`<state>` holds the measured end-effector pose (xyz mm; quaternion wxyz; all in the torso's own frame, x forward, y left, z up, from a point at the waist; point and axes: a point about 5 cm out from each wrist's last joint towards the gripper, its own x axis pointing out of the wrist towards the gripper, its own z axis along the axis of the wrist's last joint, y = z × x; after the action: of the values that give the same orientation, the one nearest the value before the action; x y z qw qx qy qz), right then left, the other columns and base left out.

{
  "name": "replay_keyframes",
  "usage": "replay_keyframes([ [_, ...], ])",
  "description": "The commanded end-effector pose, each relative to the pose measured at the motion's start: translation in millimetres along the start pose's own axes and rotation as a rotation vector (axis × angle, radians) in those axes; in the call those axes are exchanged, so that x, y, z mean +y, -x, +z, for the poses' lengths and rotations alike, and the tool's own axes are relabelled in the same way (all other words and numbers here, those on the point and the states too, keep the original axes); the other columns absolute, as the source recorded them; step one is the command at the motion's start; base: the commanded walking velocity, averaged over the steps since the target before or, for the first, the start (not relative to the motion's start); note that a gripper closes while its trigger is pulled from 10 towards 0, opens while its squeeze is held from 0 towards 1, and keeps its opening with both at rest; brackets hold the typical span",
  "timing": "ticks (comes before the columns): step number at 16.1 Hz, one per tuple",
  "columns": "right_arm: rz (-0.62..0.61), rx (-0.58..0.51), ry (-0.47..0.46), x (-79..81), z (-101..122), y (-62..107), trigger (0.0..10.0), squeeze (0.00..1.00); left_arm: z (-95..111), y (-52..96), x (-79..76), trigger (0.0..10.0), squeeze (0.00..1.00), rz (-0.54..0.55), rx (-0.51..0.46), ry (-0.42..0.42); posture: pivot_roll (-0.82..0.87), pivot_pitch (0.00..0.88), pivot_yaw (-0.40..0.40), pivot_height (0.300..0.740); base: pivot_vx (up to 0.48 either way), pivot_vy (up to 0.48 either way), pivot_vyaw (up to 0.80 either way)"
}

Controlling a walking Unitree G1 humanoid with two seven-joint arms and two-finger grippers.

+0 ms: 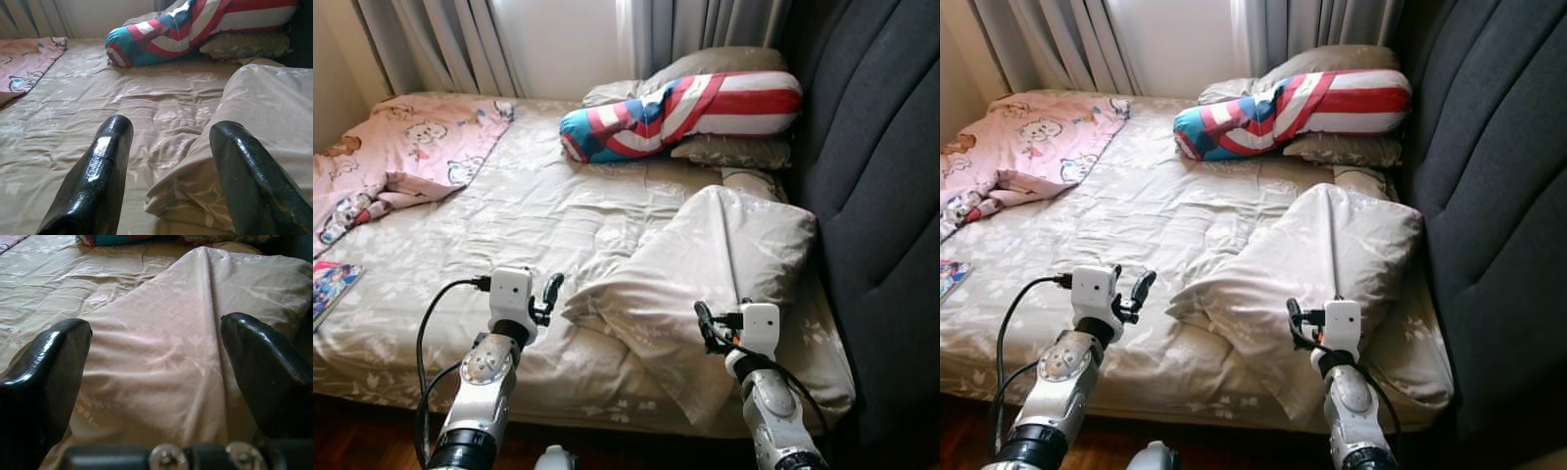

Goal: Clean up the room

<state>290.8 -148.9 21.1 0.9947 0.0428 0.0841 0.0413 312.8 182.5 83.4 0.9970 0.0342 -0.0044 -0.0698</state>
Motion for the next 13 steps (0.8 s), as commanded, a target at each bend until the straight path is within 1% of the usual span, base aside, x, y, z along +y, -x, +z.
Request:
replay_keyframes([
  [1, -0.007, 0.013, -0.009, -0.9, -2.1, 0.7, 10.0, 0.00, 0.6, -1.4, 1.5, 10.0, 0.00, 0.001, 0.007, -0.005, -0.02, 0.007, -0.025, 0.669, 0.266, 0.000, 0.00],
  [9, -0.016, 0.023, -0.005, -2.1, -3.4, 1.1, 10.0, 0.00, 0.7, -1.4, 0.9, 10.0, 0.00, -0.001, 0.007, -0.008, -0.02, 0.006, -0.023, 0.669, 0.276, 0.000, 0.00],
  [11, -0.022, 0.035, -0.002, -2.7, -4.4, 0.9, 10.0, 0.00, 1.3, -1.4, 0.6, 10.0, 0.00, -0.004, 0.004, -0.011, -0.02, 0.008, -0.022, 0.669, 0.000, 0.000, 0.00],
  [13, -0.031, 0.079, -0.002, -3.7, -9.8, 1.2, 10.0, 0.00, 1.9, -1.5, 0.2, 10.0, 0.00, -0.007, 0.001, -0.013, -0.02, 0.009, -0.021, 0.669, 0.000, 0.000, 0.00],
])
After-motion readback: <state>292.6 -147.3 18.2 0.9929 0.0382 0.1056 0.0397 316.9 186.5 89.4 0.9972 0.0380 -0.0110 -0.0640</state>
